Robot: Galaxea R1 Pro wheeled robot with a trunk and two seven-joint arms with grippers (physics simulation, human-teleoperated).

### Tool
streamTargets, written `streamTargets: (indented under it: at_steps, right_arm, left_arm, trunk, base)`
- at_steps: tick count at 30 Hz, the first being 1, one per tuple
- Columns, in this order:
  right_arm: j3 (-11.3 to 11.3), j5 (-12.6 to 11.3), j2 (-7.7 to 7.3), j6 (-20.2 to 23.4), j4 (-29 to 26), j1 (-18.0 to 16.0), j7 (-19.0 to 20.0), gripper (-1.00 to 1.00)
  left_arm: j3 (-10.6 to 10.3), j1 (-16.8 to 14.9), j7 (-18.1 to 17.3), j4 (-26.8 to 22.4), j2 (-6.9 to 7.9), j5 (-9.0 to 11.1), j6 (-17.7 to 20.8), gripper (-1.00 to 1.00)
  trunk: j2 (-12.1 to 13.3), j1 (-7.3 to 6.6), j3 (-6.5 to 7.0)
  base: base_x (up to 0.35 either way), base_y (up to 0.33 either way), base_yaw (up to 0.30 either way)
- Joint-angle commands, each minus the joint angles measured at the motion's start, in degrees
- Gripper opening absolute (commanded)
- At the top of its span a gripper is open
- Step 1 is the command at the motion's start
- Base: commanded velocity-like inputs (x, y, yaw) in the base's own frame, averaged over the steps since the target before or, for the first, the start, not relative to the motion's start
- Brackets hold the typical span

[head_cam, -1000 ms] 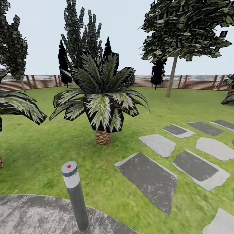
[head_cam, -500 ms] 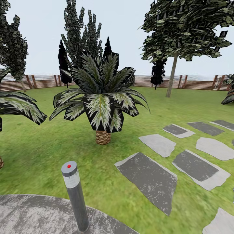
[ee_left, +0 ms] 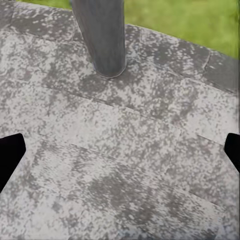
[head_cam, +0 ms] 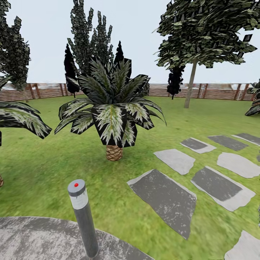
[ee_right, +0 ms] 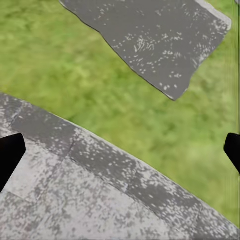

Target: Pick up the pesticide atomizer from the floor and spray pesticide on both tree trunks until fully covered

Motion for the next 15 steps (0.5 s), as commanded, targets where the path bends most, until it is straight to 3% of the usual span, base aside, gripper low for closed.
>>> streamTargets:
  at_steps: [1,10,15]
  right_arm:
    - [0.0,0.0,0.0,-0.2,0.1,0.0,0.0,1.0]
    - [-0.2,-0.1,0.08,-0.2,0.1,-0.1,-0.2,1.0]
    - [-2.2,-0.1,0.08,-0.2,0.2,-0.1,-0.2,1.0]
  left_arm:
    - [0.0,0.0,0.0,0.1,0.01,-0.1,-0.2,1.0]
    - [0.2,0.0,0.1,0.8,0.3,0.0,-3.1,1.0]
    - [0.1,-0.1,0.0,0.9,0.38,-0.1,-3.4,1.0]
  trunk:
    - [0.0,0.0,-0.06]
    - [0.0,0.0,-0.2]
    - [0.0,0.0,-0.44]
  base:
    - [0.0,0.0,-0.181]
    - [0.0,0.0,-0.267]
    - [0.0,0.0,-0.271]
